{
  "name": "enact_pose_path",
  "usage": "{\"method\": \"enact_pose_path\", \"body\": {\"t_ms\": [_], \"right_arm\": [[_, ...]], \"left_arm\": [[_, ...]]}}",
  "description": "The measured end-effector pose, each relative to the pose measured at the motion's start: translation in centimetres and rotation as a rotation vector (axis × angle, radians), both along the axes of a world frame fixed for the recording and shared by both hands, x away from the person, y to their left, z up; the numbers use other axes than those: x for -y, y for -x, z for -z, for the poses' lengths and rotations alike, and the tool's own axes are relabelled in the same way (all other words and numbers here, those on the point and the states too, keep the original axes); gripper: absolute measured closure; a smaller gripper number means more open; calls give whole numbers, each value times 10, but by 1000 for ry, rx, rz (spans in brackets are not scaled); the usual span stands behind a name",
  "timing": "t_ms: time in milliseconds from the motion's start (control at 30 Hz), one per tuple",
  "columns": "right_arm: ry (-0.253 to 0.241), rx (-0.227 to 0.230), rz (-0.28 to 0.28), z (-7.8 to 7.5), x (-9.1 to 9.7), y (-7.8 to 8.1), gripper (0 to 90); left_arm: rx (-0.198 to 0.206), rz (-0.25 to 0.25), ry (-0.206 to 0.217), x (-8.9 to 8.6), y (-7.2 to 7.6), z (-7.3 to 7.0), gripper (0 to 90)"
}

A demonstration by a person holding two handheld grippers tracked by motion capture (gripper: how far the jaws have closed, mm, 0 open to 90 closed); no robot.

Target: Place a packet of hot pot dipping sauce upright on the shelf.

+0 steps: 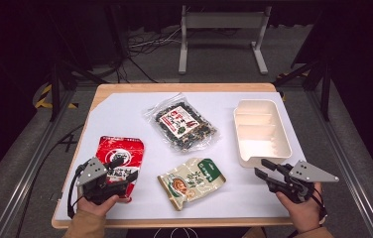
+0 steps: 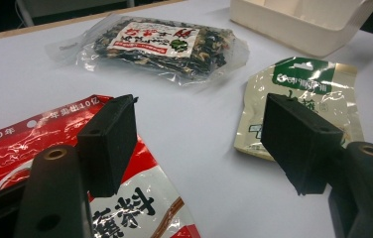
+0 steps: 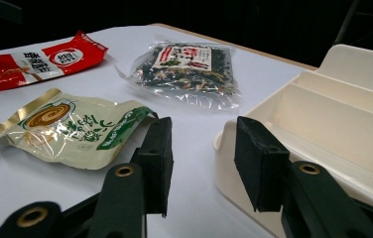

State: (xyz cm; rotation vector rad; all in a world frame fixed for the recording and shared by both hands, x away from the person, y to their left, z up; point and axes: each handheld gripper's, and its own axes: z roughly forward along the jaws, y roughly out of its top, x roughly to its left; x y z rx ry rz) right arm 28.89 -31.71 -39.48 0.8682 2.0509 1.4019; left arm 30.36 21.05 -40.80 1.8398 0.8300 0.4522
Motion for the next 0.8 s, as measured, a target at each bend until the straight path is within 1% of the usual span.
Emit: {"method": "enact_pose_path", "body": {"t_ms": [67,100,167,200,300,433,533,600,667,733,800], "right_arm": [[3,1,0,-1,-1,0,573],[5,-1,-10,-1,-3,0,572],[22,-7,-17,-1,-4,0,570],[20,-9,-17,-1,-4,0,562],[16,-10,-15,-2,-4,0,555],[15,-6,-17,-2,-4,1,547],[20,0,-21,-3,-5,2,545],[21,4,-23,-4,-5,3,540],[20,4,-24,-4,-6,3,536],[20,2,-37,-5,-9,2,516],[25,-7,-47,-7,-12,0,501]], "left_arm": [[1,-2,-2,2,2,-1,308],[-1,-1,-3,2,2,-1,308],[-2,0,-6,2,2,-1,308],[-10,-2,-1,2,1,-1,308],[-15,-3,2,1,0,-1,309],[-7,-2,1,1,0,-1,309],[-17,2,6,1,0,0,311],[-12,7,-1,2,0,0,311],[-12,7,1,2,1,0,311],[-8,6,-2,2,1,0,311],[-13,4,-2,2,2,0,311]]}}
